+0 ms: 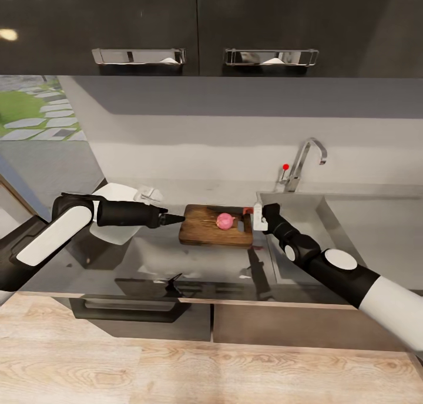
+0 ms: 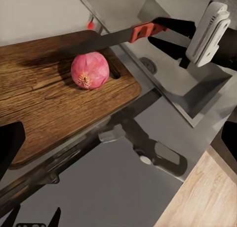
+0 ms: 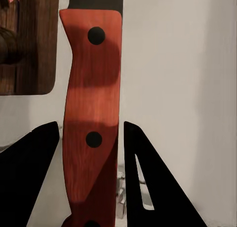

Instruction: In the kitchen, take the Vidalia onion out of the sink, dice it on the chopping board with the paring knife, put the diced onion into the bowl on the countertop, then place both the paring knife and the chopping board into the sink.

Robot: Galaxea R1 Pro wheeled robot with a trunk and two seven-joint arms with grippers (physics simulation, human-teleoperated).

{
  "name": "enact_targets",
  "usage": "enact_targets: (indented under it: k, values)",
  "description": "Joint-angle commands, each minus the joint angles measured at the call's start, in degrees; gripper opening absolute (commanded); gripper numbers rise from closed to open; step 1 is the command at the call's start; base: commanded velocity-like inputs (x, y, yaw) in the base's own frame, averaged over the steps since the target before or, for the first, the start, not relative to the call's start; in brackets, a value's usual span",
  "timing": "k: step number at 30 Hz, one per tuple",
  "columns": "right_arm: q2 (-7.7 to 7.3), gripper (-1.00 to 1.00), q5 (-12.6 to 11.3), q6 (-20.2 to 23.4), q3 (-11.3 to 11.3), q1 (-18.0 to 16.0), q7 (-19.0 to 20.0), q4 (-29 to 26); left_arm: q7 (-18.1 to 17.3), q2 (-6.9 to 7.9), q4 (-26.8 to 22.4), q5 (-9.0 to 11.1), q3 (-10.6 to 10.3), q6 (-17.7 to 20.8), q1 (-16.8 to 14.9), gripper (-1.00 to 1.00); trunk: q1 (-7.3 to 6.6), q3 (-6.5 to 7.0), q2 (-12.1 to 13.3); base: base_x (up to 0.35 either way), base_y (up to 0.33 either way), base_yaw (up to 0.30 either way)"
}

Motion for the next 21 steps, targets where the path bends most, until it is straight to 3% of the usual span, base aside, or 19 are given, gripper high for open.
enact_targets:
  k: [1,21]
  values:
    - [-0.05,-1.0,0.6,0.4,0.3,-0.1,0.2,-0.1,-0.3,0.04,0.0,-0.2,-0.1,0.1,-0.1,1.0,0.04,-0.11,-0.1,0.0,0.0,0.0]
    - [-0.05,-1.0,0.6,0.5,0.7,-0.1,0.2,-0.1,-0.3,-0.66,0.0,-0.2,-0.3,0.0,-0.1,1.0,0.04,-0.11,-0.1,0.0,0.0,0.0]
